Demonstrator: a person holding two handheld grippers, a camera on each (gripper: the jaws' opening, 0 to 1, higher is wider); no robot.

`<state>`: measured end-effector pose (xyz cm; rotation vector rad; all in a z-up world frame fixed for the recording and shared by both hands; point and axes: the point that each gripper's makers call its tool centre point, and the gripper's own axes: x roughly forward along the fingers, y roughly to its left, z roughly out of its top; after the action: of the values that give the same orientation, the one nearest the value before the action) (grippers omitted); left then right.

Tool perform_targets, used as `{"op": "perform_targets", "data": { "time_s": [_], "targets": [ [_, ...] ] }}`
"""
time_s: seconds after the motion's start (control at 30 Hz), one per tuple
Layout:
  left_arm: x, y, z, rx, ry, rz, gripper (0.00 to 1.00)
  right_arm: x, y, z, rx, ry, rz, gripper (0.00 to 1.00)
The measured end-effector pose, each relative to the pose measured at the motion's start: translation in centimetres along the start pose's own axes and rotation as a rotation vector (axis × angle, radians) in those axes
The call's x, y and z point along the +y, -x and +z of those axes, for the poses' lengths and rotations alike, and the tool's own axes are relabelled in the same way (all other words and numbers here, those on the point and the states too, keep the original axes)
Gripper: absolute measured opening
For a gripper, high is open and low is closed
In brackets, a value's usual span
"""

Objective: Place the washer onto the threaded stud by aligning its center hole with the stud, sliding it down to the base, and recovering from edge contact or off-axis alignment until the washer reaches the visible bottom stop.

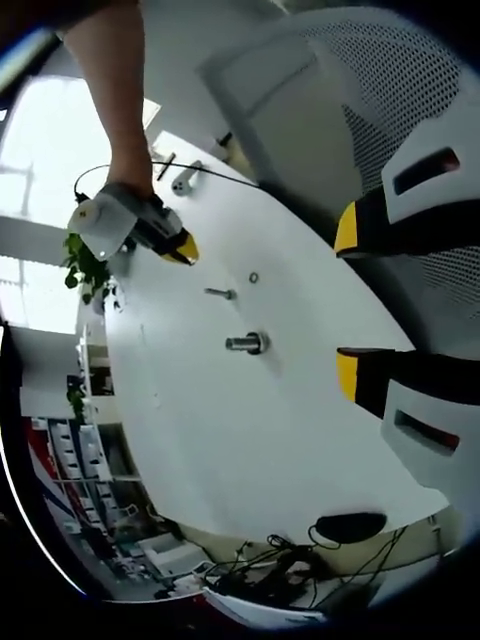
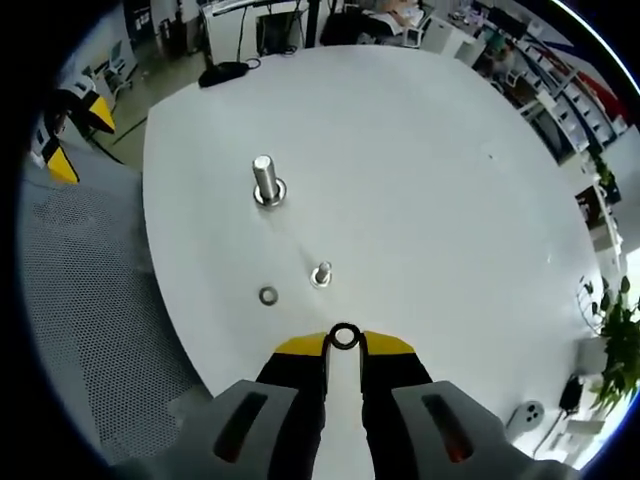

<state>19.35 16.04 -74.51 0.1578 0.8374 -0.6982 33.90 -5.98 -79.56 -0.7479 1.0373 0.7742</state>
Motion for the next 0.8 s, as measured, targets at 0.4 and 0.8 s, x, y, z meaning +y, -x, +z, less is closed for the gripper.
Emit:
{"op": "perform_targets", "data": {
  "time_s": [0.4,0.8],
  "targets": [
    [0.1,0.1,0.2,-0.007,-0.01,0.008,0.33,0.2,0.3,1.8,-0.041,0.015,0.008,0.13],
    [0.3,0.2,0.0,-0.001,0.002,0.016,0.33,1.1,-1.1,4.2,-0.047,0.081,0.046,0.13]
  ]
}}
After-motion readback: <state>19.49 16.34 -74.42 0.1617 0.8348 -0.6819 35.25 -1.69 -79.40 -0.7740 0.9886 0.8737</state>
